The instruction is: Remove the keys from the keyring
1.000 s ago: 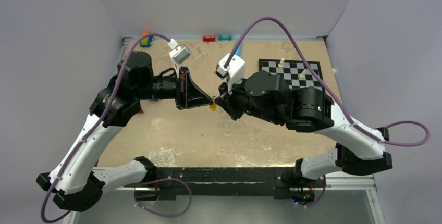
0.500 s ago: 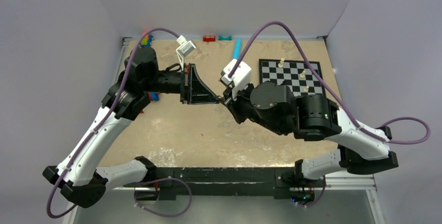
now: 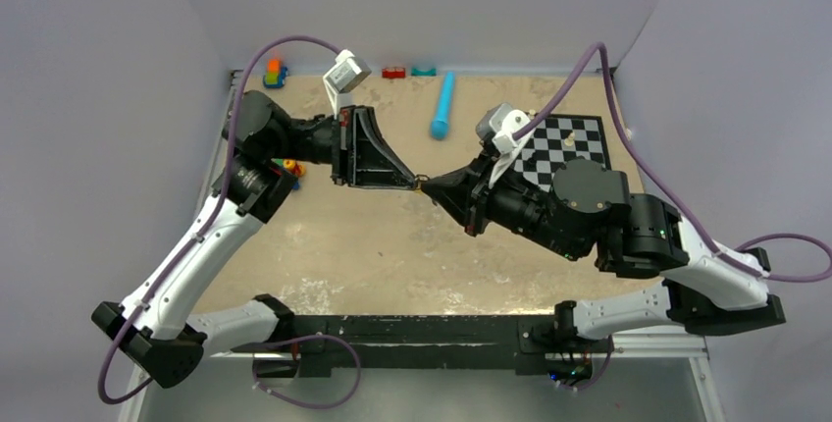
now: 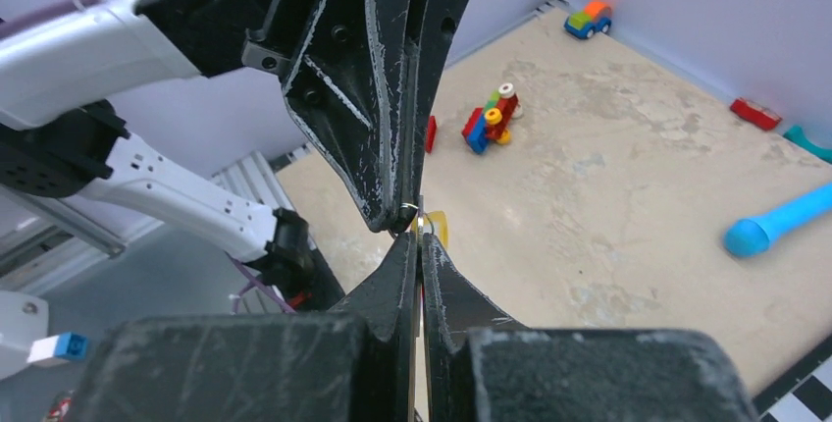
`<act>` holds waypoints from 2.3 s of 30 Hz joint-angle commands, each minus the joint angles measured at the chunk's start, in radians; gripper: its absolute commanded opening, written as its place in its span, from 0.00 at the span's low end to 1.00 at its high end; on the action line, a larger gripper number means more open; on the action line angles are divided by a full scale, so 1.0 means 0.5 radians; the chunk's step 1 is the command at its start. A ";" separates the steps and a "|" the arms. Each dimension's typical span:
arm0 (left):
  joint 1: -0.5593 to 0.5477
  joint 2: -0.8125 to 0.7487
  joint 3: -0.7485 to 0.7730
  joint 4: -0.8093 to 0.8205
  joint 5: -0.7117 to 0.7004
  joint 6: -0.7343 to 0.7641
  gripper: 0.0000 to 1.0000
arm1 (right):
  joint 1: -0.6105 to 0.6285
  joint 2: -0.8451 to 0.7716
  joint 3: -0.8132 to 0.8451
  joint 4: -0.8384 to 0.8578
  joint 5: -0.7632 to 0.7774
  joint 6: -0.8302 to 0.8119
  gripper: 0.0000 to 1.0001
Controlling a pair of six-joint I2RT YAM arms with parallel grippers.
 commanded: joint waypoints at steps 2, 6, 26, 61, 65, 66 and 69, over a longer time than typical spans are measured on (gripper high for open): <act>0.059 0.052 -0.027 1.121 0.065 -0.714 0.00 | 0.005 -0.045 -0.102 -0.162 -0.044 0.022 0.00; 0.079 0.166 -0.036 1.659 0.044 -1.147 0.00 | 0.005 -0.117 -0.195 -0.076 -0.076 0.023 0.00; 0.169 0.039 0.075 0.454 0.027 -0.267 0.00 | 0.004 -0.346 -0.355 0.147 -0.146 -0.024 0.00; 0.164 -0.330 -0.725 -1.379 -2.928 1.636 0.86 | -0.507 0.183 -1.075 0.593 -0.644 0.644 0.00; 0.164 -0.310 -0.780 -1.377 -3.102 1.606 0.85 | -0.614 0.352 -1.145 0.686 -0.700 0.739 0.00; 0.165 -0.298 -0.786 -1.392 -3.157 1.597 0.85 | -0.643 0.413 -1.165 0.744 -0.741 0.761 0.00; 0.164 -0.303 -0.825 -1.395 -3.247 1.603 0.85 | -0.681 0.625 -1.177 0.796 -0.818 0.831 0.00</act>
